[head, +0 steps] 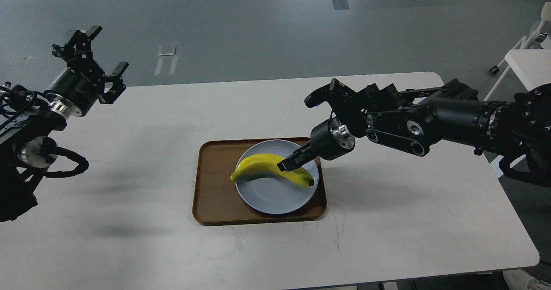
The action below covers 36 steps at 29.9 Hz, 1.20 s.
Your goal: Place banana on plate with both arms
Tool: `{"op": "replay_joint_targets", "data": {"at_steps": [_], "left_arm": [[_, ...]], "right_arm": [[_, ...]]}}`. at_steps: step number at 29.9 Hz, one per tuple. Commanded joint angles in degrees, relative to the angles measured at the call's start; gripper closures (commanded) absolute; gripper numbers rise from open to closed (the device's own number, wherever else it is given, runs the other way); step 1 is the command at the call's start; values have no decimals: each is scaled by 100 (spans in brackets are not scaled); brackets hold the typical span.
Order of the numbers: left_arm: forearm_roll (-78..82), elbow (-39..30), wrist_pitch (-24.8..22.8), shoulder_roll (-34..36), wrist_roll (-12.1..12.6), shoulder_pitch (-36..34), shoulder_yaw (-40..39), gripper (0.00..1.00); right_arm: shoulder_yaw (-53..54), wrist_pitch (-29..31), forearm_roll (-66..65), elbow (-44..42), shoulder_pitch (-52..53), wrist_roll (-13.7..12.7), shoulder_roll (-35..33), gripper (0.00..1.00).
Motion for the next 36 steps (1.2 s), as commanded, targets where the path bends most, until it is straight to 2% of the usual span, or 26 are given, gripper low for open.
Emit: {"op": "replay_joint_targets", "data": {"at_steps": [1,5,9,15,16,18,22,27,32,36], "left_arm": [[1,0,0,8,5,2,-1,0],[1,0,0,8,5,-7,-9,0],[1,0,0,8,14,-7,-9,0],[1,0,0,0,14,10,8,0],[1,0,0,0,14,10,8,0],[1,0,0,-35,14,10,26,0],[-8,0,0,-71,14,28,-1,0],[-78,9,0,-264,14,72,-9,0],[-78,9,0,-439,14,107,61,0],[-78,18,0,-528,14,107,61,0]], "right_arm": [[158,-28,145,0,-4,0,-97,4],[492,-28,514,8,92,0,-457,2],[1458,-37,1058,0,75,0,-1160,2],[2706,-37,2971,0,-583,0,-2302,1],[2708,-37,2976,0,-584,0,-2303,1],[3137,-37,3789,0,-1030,0,-2487,1],[3745,-46,4540,-9,-1648,0,-2585,1],[5148,-63,5050,-255,-2770,0,-2366,0],[5731,-63,5050,-509,-3431,0,-2093,0],[5749,-63,5059,-572,-3669,0,-1996,0]]}}
